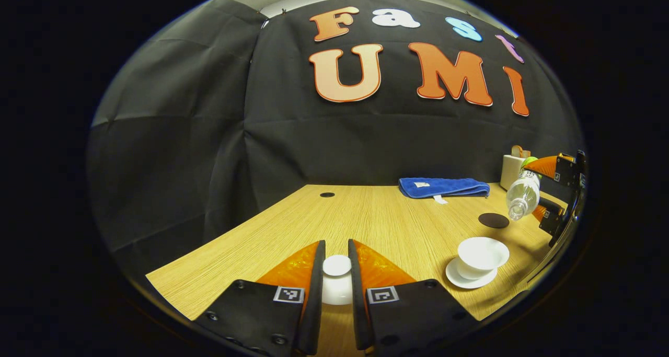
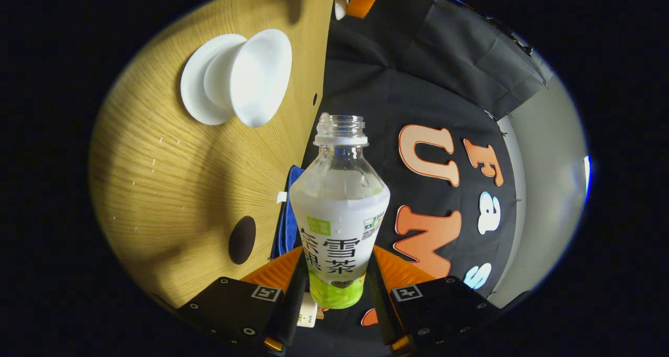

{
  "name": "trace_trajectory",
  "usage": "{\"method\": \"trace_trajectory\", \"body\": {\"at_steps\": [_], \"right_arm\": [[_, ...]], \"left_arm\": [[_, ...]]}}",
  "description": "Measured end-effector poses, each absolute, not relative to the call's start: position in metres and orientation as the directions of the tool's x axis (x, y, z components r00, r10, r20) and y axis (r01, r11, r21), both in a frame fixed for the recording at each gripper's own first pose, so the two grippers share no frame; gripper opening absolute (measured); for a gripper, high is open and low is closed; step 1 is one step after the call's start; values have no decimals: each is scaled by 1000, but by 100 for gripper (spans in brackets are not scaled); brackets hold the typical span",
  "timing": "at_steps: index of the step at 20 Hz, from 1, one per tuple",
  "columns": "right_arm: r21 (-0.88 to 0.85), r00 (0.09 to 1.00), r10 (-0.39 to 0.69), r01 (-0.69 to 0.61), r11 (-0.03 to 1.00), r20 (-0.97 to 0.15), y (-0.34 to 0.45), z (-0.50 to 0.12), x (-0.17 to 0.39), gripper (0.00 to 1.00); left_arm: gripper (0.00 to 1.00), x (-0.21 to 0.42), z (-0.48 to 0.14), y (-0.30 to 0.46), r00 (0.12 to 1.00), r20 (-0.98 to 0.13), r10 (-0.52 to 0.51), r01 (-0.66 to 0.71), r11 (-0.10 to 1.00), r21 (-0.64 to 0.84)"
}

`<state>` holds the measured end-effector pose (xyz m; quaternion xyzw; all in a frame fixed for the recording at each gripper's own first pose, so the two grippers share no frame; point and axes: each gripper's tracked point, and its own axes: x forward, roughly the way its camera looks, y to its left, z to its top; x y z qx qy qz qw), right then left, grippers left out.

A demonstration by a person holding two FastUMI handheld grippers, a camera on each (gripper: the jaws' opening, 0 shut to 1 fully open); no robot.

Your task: Open the teacup lid with one hand, grasp the water bottle and pour water into the teacup with the other hand; after pouring, place the water bottle on the coaster and then close the teacup lid.

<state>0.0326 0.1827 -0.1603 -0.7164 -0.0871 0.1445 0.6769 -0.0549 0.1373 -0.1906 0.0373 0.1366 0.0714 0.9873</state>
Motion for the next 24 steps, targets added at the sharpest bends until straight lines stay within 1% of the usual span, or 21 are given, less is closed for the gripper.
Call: {"method": "trace_trajectory", "body": {"at_steps": [5, 7, 10, 16, 17, 18, 21, 24], "right_arm": [[-996, 943, 331, -2, -84, -30, 183, -144, 40, 63], [-996, 942, 335, 13, -85, -17, 184, -138, 42, 63], [-995, 939, 343, 35, -92, 2, 186, -130, 45, 63], [-989, 927, 372, 89, -118, 39, 192, -117, 52, 62], [-988, 926, 376, 98, -119, 47, 192, -115, 52, 62], [-987, 923, 380, 109, -120, 55, 192, -112, 53, 62], [-987, 919, 391, 108, -119, 54, 192, -112, 55, 62], [-980, 909, 410, 147, -133, 81, 196, -106, 53, 62]], "left_arm": [[30, -54, -189, 141, 951, -262, 163, -145, 985, 89], [28, -53, -189, 143, 951, -259, 166, -146, 985, 93], [30, -53, -188, 144, 953, -255, 166, -146, 985, 94], [30, -51, -185, 144, 954, -250, 165, -146, 985, 93], [28, -50, -184, 144, 954, -250, 166, -146, 985, 94], [30, -50, -185, 144, 954, -252, 165, -145, 985, 95], [30, -50, -184, 147, 952, -255, 170, -150, 984, 96], [30, -50, -183, 148, 952, -253, 172, -152, 984, 97]]}}
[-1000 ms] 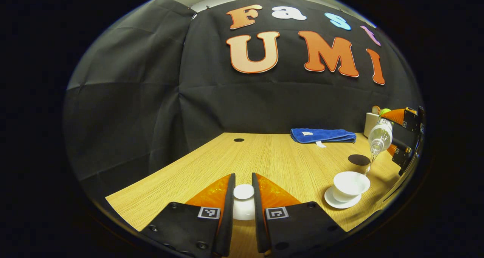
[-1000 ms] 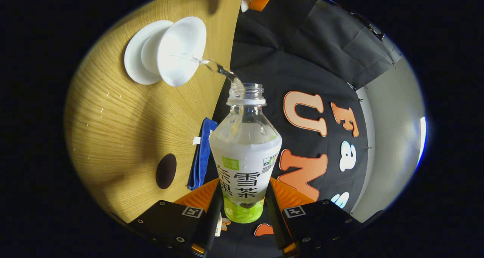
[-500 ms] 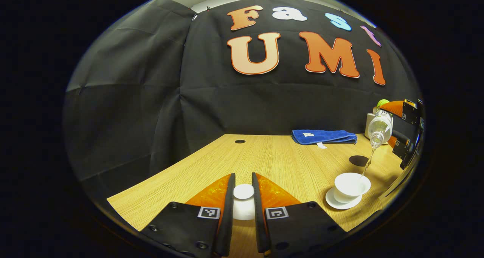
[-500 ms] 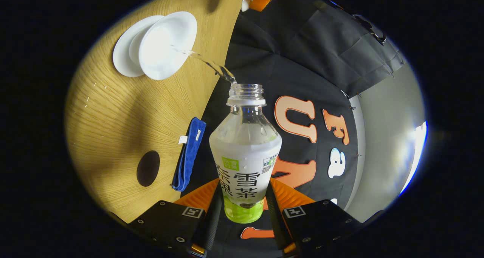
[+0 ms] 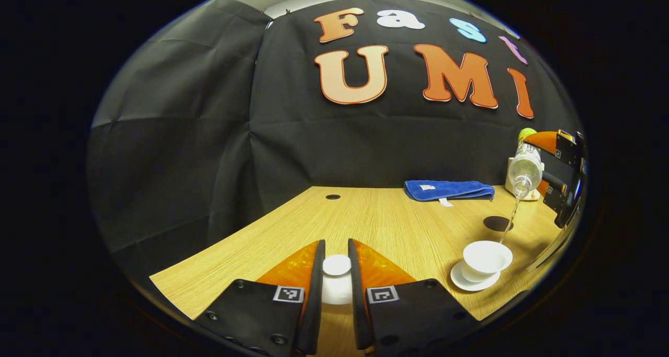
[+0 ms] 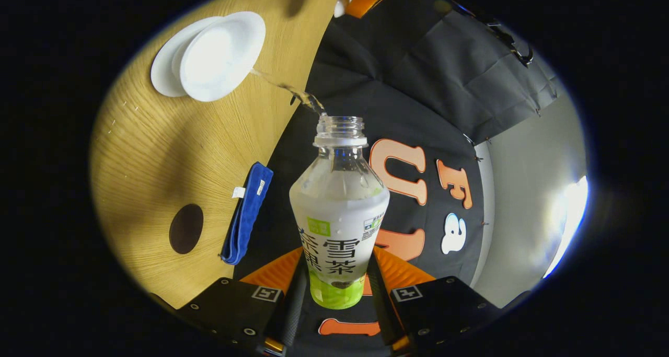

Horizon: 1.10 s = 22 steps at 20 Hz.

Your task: Open the teacup lid with one hand, grasp the water bottle and pour water into the teacup with the other hand; after pouring, place the water bottle on the coaster and then close the teacup lid.

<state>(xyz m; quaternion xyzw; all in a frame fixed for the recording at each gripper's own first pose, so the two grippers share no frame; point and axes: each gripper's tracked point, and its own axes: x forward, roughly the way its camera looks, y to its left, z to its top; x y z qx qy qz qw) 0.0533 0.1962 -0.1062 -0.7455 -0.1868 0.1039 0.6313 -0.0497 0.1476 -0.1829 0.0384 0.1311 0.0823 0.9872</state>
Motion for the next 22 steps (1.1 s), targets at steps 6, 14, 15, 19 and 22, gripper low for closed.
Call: {"method": "trace_trajectory", "body": {"at_steps": [6, 14, 15, 19, 22], "right_arm": [[-964, 884, 449, 221, -151, 132, 201, -100, 51, 62], [-938, 848, 497, 304, -170, 185, 212, -93, 45, 62], [-935, 845, 502, 307, -175, 184, 214, -94, 45, 62], [-913, 829, 532, 336, -231, 171, 223, -113, 45, 62], [-905, 817, 548, 354, -235, 177, 231, -121, 46, 62]], "left_arm": [[30, -50, -183, 147, 951, -257, 170, -150, 984, 96], [29, -53, -178, 146, 955, -246, 165, -145, 985, 96], [30, -53, -177, 146, 956, -244, 163, -144, 985, 95], [30, -56, -176, 143, 958, -239, 159, -139, 985, 99], [29, -58, -179, 142, 956, -247, 155, -136, 986, 94]]}}
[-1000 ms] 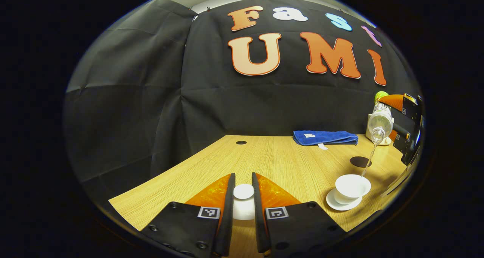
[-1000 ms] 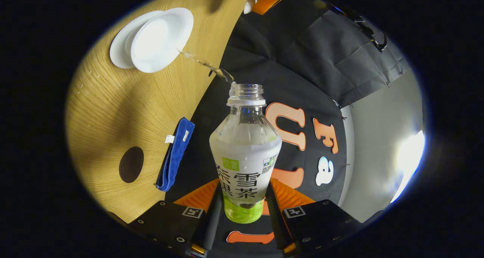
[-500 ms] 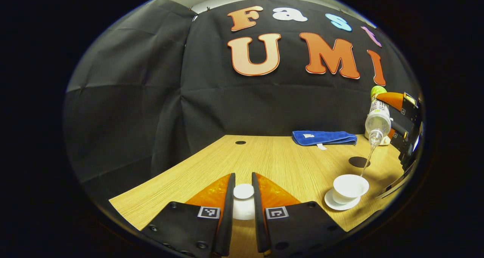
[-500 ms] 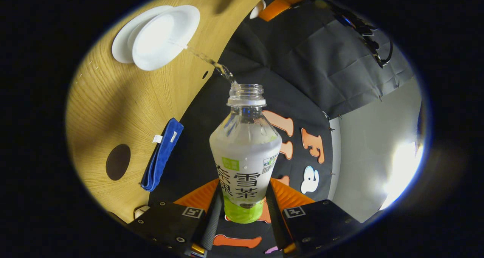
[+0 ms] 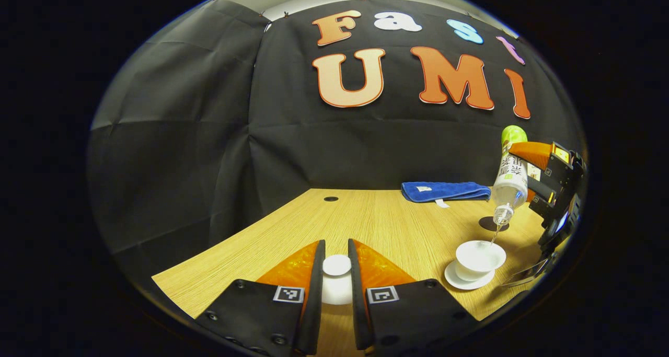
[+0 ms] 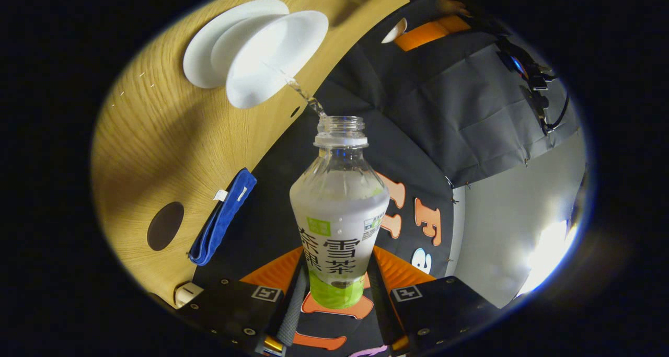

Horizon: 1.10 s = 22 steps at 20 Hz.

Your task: Open the teacup lid with one hand, grasp the water bottle and pour water into the teacup with the other hand; after pouring, place the water bottle on the coaster and then close the teacup lid.

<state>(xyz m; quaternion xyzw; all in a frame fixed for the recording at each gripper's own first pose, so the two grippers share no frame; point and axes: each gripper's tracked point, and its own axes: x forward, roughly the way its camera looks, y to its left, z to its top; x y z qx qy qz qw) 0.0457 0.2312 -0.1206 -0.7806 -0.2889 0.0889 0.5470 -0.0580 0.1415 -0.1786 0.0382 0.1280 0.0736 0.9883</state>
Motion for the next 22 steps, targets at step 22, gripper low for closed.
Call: {"method": "trace_trajectory", "body": {"at_steps": [22], "right_arm": [[-810, 658, 650, 576, -109, 380, 255, -98, 27, 62]], "left_arm": [[30, -59, -169, 132, 965, -227, 134, -119, 990, 82]]}}
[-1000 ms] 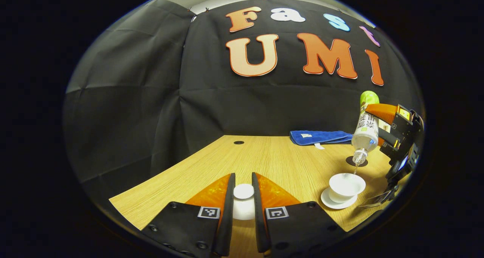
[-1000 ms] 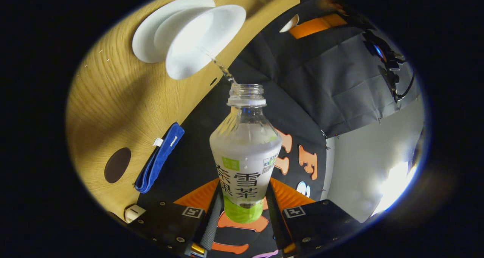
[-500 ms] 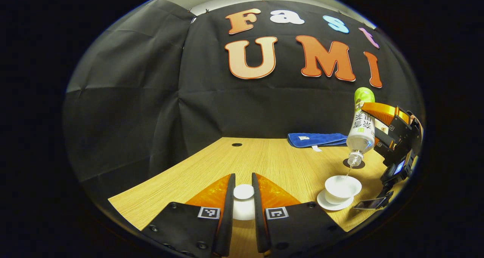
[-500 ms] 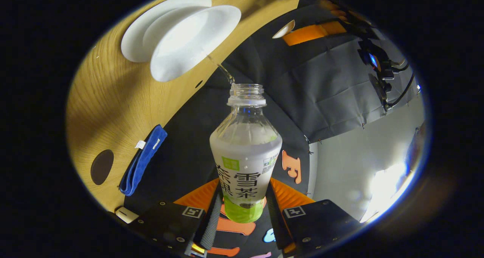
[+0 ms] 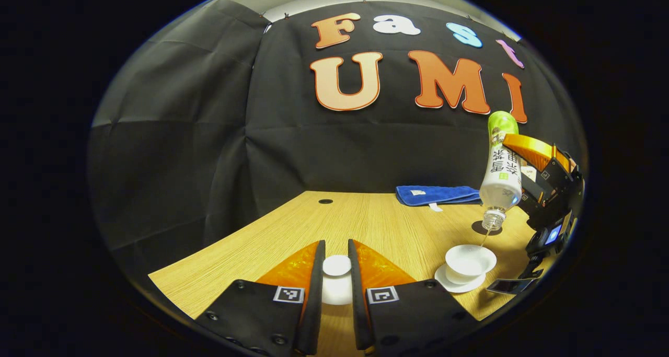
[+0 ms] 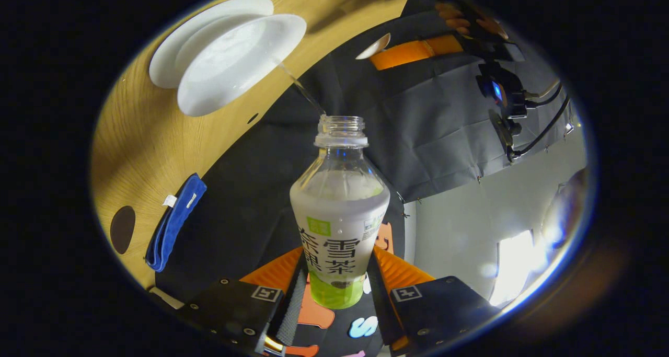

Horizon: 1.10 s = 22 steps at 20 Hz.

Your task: Open the teacup lid with one hand, grasp the water bottle and pour water into the teacup with the other hand; after pouring, place the water bottle on the coaster and then close the teacup lid.

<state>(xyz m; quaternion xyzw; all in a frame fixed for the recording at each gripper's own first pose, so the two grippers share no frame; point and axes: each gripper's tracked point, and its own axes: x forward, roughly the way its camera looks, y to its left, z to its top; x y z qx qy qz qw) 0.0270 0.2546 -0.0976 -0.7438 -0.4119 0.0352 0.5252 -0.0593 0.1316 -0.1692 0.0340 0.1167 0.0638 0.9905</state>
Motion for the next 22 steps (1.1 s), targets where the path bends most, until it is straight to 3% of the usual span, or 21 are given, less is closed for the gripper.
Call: {"method": "trace_trajectory", "body": {"at_steps": [10, 14, 22], "right_arm": [[-989, 838, 527, 149, 22, 138, 235, -152, 39, 63], [-978, 882, 468, -51, 203, 51, 221, -172, 45, 63], [-724, 948, 318, -236, 648, -24, 179, -153, 79, 63]], "left_arm": [[30, -53, -171, 106, 968, -238, 75, -67, 997, 40], [29, -49, -172, 93, 968, -245, 56, -46, 998, 46], [29, -44, -159, 55, 975, -223, 2, 10, 999, 54]]}}
